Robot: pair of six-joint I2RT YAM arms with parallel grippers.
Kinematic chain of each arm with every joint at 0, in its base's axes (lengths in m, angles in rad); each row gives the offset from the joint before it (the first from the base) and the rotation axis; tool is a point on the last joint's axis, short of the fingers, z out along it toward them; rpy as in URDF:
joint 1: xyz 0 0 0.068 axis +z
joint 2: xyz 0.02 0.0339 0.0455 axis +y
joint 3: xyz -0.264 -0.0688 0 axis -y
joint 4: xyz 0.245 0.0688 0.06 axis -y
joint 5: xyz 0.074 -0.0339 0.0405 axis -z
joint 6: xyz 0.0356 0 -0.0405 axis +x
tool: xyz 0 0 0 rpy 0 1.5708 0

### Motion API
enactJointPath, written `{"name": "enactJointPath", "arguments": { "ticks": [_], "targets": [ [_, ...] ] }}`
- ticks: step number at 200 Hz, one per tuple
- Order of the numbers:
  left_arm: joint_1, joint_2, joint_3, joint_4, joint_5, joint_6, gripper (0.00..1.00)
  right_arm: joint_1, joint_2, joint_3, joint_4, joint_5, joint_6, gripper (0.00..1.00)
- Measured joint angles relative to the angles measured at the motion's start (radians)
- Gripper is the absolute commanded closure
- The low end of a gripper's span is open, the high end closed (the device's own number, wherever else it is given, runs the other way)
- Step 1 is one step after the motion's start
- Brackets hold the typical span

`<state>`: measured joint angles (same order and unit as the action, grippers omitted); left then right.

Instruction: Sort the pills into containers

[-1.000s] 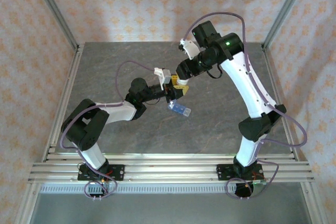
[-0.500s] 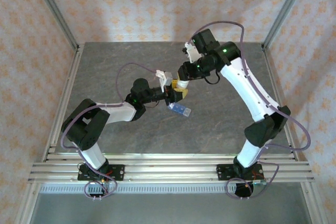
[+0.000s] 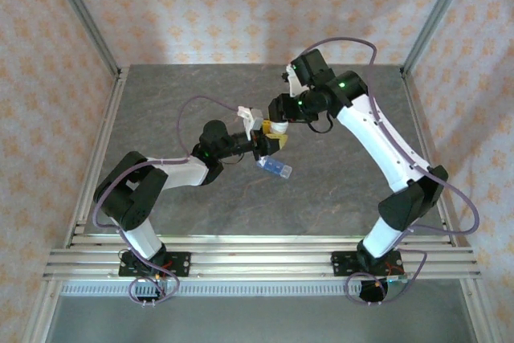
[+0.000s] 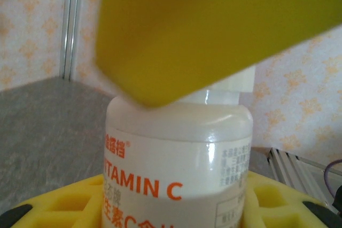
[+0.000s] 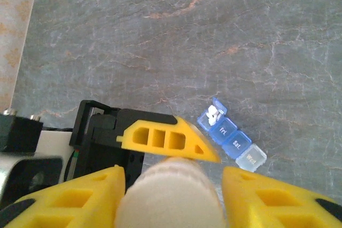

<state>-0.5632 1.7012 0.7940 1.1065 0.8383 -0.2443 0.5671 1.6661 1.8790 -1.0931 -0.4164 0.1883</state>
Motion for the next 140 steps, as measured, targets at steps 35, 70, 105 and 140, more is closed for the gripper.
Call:
{"name": "enactJointPath", "arguments": {
  "ticks": [35, 70, 105, 140],
  "targets": [
    [0.000, 0.000, 0.010, 0.045, 0.000, 0.002, 1.00, 0.002, 0.048, 0.129, -0.048, 0.024, -0.015, 0.28],
    [0.000, 0.000, 0.010, 0.051, 0.000, 0.003, 1.00, -0.004, 0.060, 0.264, -0.093, 0.044, -0.059, 0.20],
    [0.000, -0.002, 0.010, 0.051, 0.004, 0.003, 1.00, -0.023, 0.060, 0.309, -0.129, 0.035, -0.165, 0.20],
    [0.000, -0.011, 0.010, 0.051, 0.019, 0.003, 1.00, -0.033, 0.060, 0.308, -0.196, 0.003, -0.322, 0.21]
  ]
}}
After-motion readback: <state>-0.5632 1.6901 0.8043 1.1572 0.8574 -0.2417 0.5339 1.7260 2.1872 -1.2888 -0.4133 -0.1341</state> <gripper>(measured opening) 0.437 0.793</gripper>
